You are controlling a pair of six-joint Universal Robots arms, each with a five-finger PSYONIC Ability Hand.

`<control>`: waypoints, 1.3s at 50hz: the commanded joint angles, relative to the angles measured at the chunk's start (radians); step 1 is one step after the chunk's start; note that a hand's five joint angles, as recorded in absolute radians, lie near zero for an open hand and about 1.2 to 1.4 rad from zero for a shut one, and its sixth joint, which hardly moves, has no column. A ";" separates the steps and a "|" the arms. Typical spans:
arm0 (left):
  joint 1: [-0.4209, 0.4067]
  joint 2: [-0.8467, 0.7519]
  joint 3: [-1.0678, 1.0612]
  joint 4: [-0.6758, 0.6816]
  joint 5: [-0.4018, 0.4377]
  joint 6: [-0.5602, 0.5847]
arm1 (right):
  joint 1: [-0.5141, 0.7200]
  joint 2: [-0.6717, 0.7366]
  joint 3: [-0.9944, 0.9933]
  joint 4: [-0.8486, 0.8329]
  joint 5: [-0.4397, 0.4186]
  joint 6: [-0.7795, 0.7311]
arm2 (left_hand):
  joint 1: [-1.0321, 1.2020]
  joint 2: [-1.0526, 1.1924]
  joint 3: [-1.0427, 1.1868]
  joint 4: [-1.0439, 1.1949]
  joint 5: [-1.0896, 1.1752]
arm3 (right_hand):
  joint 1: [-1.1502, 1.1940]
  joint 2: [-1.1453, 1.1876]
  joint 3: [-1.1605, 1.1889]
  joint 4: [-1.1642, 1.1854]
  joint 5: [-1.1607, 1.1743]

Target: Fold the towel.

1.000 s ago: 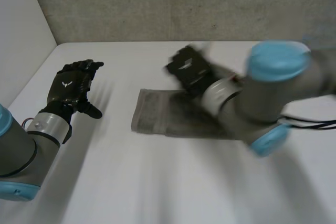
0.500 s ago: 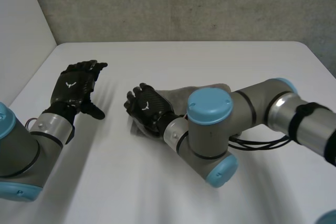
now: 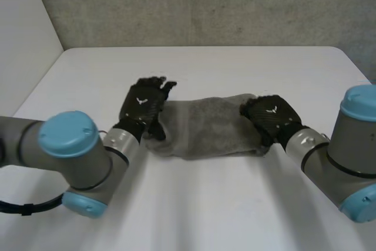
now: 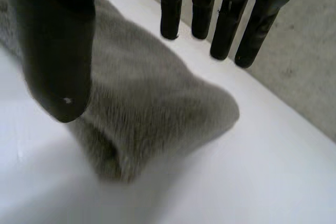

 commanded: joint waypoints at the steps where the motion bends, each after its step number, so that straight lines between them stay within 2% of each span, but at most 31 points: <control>1: -0.040 -0.098 0.073 -0.071 -0.085 0.158 | -0.027 0.063 0.034 -0.106 -0.010 -0.005 | 0.028 0.031 0.032 0.032 -0.001 | 0.208 0.217 0.207 0.207 0.188; 8: -0.046 -0.096 0.061 -0.075 -0.137 0.176 | -0.048 0.121 -0.001 -0.112 -0.013 -0.007 | 0.025 0.028 0.029 0.029 -0.004 | 0.502 0.511 0.502 0.501 0.482; 9: -0.046 -0.090 0.058 -0.075 -0.141 0.175 | -0.050 0.132 -0.012 -0.109 -0.008 -0.007 | 0.022 0.026 0.026 0.026 -0.006 | 0.639 0.647 0.638 0.637 0.619; 10: -0.046 -0.090 0.058 -0.075 -0.141 0.175 | -0.050 0.132 -0.012 -0.109 -0.008 -0.007 | 0.022 0.025 0.026 0.026 -0.007 | 0.640 0.649 0.640 0.639 0.620; 12: -0.049 -0.081 0.053 -0.075 -0.144 0.173 | -0.054 0.136 -0.018 -0.108 -0.008 -0.007 | 0.022 0.025 0.026 0.026 -0.007 | 0.944 0.952 0.943 0.942 0.924; 14: -0.049 -0.066 0.052 -0.075 -0.145 0.173 | -0.059 0.136 -0.018 -0.108 -0.002 -0.007 | 0.019 0.023 0.023 0.023 -0.009 | 0.991 1.000 0.990 0.990 0.971; 21: -0.049 0.023 0.015 -0.073 -0.145 0.172 | -0.065 0.075 0.003 -0.074 0.004 -0.013 | 0.004 0.008 0.008 0.009 -0.024 | 0.992 1.000 0.991 0.990 0.971; 24: -0.049 0.088 -0.011 -0.073 -0.145 0.170 | -0.085 0.021 0.031 0.012 -0.002 -0.067 | 0.004 0.008 0.008 0.009 -0.024 | 0.992 1.000 0.991 0.990 0.971; 26: -0.047 0.126 -0.028 -0.075 -0.144 0.170 | -0.117 -0.011 0.045 0.141 -0.005 -0.198 | 0.004 0.008 0.008 0.009 -0.024 | 0.992 1.000 0.991 0.990 0.971; 27: -0.047 0.166 -0.040 -0.073 -0.142 0.169 | -0.117 -0.011 0.045 0.142 -0.005 -0.199 | 0.004 0.008 0.008 0.009 -0.024 | 0.992 1.000 0.991 0.990 0.971; 29: -0.046 0.198 -0.048 -0.073 -0.141 0.169 | -0.141 -0.040 0.046 0.254 0.007 -0.362 | 0.004 0.008 0.008 0.009 -0.024 | 0.992 1.000 0.991 0.990 0.971; 35: -0.046 0.296 -0.053 -0.073 -0.138 0.129 | -0.158 -0.087 0.000 0.268 0.020 -0.462 | 0.004 0.008 0.008 0.009 -0.024 | 0.992 1.000 0.991 0.990 0.971; 38: -0.046 0.315 -0.036 -0.073 -0.136 0.092 | -0.120 -0.103 -0.073 0.266 0.021 -0.447 | 0.004 0.008 0.008 0.009 -0.024 | 0.992 1.000 0.991 0.990 0.971; 40: -0.047 0.324 -0.013 -0.073 -0.138 0.066 | -0.026 -0.100 -0.136 0.256 0.009 -0.426 | 0.001 0.005 0.005 0.006 -0.027 | 0.992 1.000 0.991 0.990 0.971; 43: -0.047 0.326 0.001 -0.075 -0.139 0.055 | 0.032 -0.086 -0.164 0.239 0.006 -0.418 | 0.004 0.008 0.008 0.009 -0.024 | 0.992 1.000 0.991 0.990 0.971; 45: -0.049 0.324 0.003 -0.075 -0.141 0.038 | 0.164 -0.010 -0.202 0.173 -0.016 -0.435 | 0.004 0.008 0.008 0.009 -0.024 | 0.992 1.000 0.991 0.990 0.971; 46: -0.049 0.324 0.003 -0.075 -0.141 0.038 | 0.165 -0.009 -0.202 0.173 -0.016 -0.435 | 0.004 0.008 0.008 0.009 -0.024 | 0.992 1.000 0.991 0.990 0.971; 48: -0.047 0.321 -0.007 -0.073 -0.144 0.026 | 0.298 0.082 -0.233 0.124 -0.040 -0.465 | 0.004 0.008 0.008 0.009 -0.024 | 0.992 1.000 0.991 0.990 0.971; 49: -0.047 0.321 -0.007 -0.073 -0.144 0.026 | 0.299 0.083 -0.233 0.124 -0.040 -0.465 | 0.004 0.008 0.008 0.009 -0.024 | 0.992 1.000 0.991 0.990 0.971; 51: -0.047 0.318 -0.016 -0.070 -0.144 0.017 | 0.381 0.164 -0.256 0.111 -0.056 -0.531 | 0.004 0.008 0.008 0.009 -0.024 | 0.992 1.000 0.991 0.990 0.971; 56: -0.044 0.315 -0.019 -0.069 -0.145 0.004 | 0.404 0.238 -0.279 0.105 -0.048 -0.591 | 0.004 0.008 0.008 0.009 -0.024 | 0.992 1.000 0.991 0.990 0.971; 62: -0.035 0.313 -0.024 -0.069 -0.145 -0.019 | 0.404 0.219 -0.256 0.030 -0.037 -0.558 | 0.004 0.008 0.008 0.009 -0.024 | 0.992 1.000 0.991 0.990 0.971; 64: -0.035 0.307 -0.025 -0.067 -0.144 -0.020 | 0.397 0.109 -0.198 -0.045 -0.019 -0.461 | 0.004 0.008 0.008 0.009 -0.024 | -0.041 -0.033 -0.042 -0.043 -0.062; 65: -0.035 0.307 -0.025 -0.067 -0.144 -0.020 | 0.397 0.109 -0.198 -0.045 -0.019 -0.461 | 0.004 0.008 0.008 0.009 -0.024 | -0.047 -0.038 -0.047 -0.048 -0.067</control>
